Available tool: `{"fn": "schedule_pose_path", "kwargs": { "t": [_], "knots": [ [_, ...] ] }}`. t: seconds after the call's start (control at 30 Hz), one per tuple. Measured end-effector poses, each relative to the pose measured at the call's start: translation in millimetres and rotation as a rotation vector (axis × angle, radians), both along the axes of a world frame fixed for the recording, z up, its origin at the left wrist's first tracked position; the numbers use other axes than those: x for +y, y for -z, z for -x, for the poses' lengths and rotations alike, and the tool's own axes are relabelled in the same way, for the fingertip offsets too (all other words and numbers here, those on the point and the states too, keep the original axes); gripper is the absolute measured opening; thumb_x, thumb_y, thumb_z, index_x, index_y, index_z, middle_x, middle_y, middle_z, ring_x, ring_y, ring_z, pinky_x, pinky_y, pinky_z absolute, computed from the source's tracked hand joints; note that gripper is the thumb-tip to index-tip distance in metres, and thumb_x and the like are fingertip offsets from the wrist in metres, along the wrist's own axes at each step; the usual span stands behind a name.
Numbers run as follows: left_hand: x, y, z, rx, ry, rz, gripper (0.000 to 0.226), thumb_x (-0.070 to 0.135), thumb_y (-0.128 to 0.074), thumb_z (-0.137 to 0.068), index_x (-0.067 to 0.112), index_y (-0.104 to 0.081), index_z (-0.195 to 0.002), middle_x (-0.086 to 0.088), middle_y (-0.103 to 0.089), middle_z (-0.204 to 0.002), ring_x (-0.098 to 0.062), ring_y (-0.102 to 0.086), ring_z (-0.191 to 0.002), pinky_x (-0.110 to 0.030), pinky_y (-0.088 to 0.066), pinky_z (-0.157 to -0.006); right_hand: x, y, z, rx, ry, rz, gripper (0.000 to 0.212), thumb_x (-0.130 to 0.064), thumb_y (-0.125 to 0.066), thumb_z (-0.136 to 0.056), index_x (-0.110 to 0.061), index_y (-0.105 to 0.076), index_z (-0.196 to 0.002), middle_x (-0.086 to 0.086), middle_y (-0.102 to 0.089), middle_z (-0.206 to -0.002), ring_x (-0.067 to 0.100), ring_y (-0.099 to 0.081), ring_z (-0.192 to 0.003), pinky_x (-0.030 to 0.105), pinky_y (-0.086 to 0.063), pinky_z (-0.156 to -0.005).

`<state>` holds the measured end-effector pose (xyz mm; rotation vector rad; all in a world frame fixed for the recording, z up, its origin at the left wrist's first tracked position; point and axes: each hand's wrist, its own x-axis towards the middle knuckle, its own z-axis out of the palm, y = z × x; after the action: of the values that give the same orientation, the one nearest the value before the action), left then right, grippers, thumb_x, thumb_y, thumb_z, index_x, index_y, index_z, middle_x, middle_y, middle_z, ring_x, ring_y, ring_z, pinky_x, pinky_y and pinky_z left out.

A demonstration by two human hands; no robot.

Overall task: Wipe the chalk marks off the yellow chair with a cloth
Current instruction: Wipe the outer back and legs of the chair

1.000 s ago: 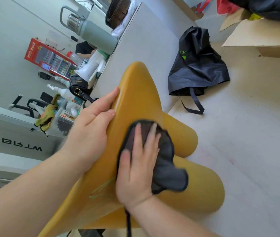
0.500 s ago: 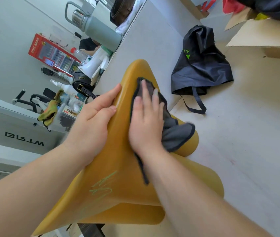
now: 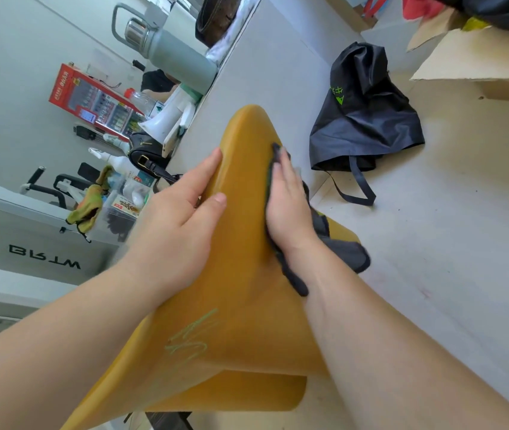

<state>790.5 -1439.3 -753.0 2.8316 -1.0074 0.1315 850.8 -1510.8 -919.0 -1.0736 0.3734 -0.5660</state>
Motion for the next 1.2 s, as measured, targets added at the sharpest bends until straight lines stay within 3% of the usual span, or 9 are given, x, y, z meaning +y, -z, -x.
{"fn": "schedule_pose_path", "kwargs": {
  "t": [0.1,0.2,0.4,0.57,0.63,0.8,0.87,1.1,1.2],
  "knots": [
    [1,-1,2,-0.023,-0.022,-0.039,0.054,0.037,-0.044,-0.1,0.048,-0.032,-0.151,0.035,-0.041,-0.147,0.015,-0.037,-0.134,-0.02,-0.033,-0.11,26,37,9,0.062,-0.125,-0.292,0.06,-0.065,-0.01,-0.1,-0.05,-0.009,-0.158,-0.012,-0.013,-0.17,0.017,-0.011,-0.157,0.052,-0.012,-0.126],
    [-4,0,6,0.026,-0.037,0.031,0.049,0.02,-0.042,-0.106,0.038,-0.037,-0.152,0.043,-0.039,-0.135,0.035,-0.032,-0.117,0.006,-0.027,-0.095,46,35,23,0.139,-0.163,-0.429,0.058,-0.067,-0.01,-0.101,-0.053,-0.006,-0.157,-0.011,-0.01,-0.17,0.021,-0.013,-0.156,0.049,-0.013,-0.125],
    [-4,1,5,0.07,-0.042,0.113,0.046,0.015,-0.038,-0.107,0.032,-0.043,-0.149,0.031,-0.046,-0.14,0.027,-0.036,-0.124,0.006,-0.03,-0.095,40,-31,50,0.007,0.083,-0.04,0.059,-0.055,-0.01,-0.099,-0.048,-0.009,-0.158,-0.014,0.0,-0.17,0.022,0.001,-0.157,0.053,-0.001,-0.125],
    [-4,1,4,0.042,-0.031,0.073,0.047,0.014,-0.039,-0.106,0.031,-0.042,-0.15,0.032,-0.045,-0.142,0.027,-0.035,-0.125,0.007,-0.027,-0.094,-9,1,2,-0.094,0.047,0.074,0.058,-0.048,-0.014,-0.105,-0.033,-0.022,-0.16,-0.006,-0.013,-0.17,0.018,-0.006,-0.157,0.048,-0.005,-0.127],
    [-4,1,4,0.041,-0.033,0.073,0.048,0.014,-0.039,-0.106,0.032,-0.041,-0.15,0.033,-0.043,-0.142,0.028,-0.034,-0.125,0.008,-0.027,-0.093,-21,19,-20,-0.144,-0.047,-0.071,0.051,-0.041,-0.019,-0.111,-0.031,-0.02,-0.161,-0.008,-0.017,-0.169,0.011,-0.008,-0.156,0.044,-0.005,-0.127],
    [-3,1,4,0.04,-0.034,0.061,0.049,0.012,-0.039,-0.106,0.031,-0.04,-0.151,0.034,-0.042,-0.142,0.028,-0.032,-0.127,0.007,-0.025,-0.096,1,62,-37,0.007,-0.237,-0.497,0.08,-0.079,-0.027,-0.087,-0.04,-0.03,-0.157,-0.008,-0.041,-0.159,0.019,-0.037,-0.146,0.049,-0.026,-0.123],
    [-2,0,3,0.033,-0.037,0.047,0.049,0.013,-0.039,-0.106,0.032,-0.039,-0.152,0.03,-0.043,-0.146,0.025,-0.032,-0.13,0.005,-0.025,-0.101,7,56,-34,0.084,-0.254,-0.603,0.082,-0.08,-0.028,-0.084,-0.041,-0.035,-0.155,-0.004,-0.047,-0.154,0.024,-0.046,-0.139,0.052,-0.033,-0.119],
    [-1,1,-1,0.008,-0.014,0.035,0.049,0.014,-0.042,-0.106,0.035,-0.041,-0.15,0.036,-0.041,-0.143,0.027,-0.032,-0.129,0.003,-0.024,-0.103,-15,-17,-9,-0.089,0.019,-0.065,0.055,-0.058,-0.016,-0.1,-0.054,-0.02,-0.155,-0.01,-0.016,-0.169,0.022,-0.012,-0.155,0.053,-0.009,-0.124],
    [-2,2,-1,-0.008,-0.02,0.034,0.049,0.015,-0.043,-0.105,0.037,-0.042,-0.149,0.034,-0.042,-0.145,0.024,-0.033,-0.131,0.001,-0.025,-0.106,-20,-1,-18,-0.166,0.044,-0.062,0.058,-0.061,-0.018,-0.099,-0.051,-0.024,-0.155,-0.01,-0.017,-0.169,0.018,-0.01,-0.156,0.05,-0.007,-0.126]
  ]
}}
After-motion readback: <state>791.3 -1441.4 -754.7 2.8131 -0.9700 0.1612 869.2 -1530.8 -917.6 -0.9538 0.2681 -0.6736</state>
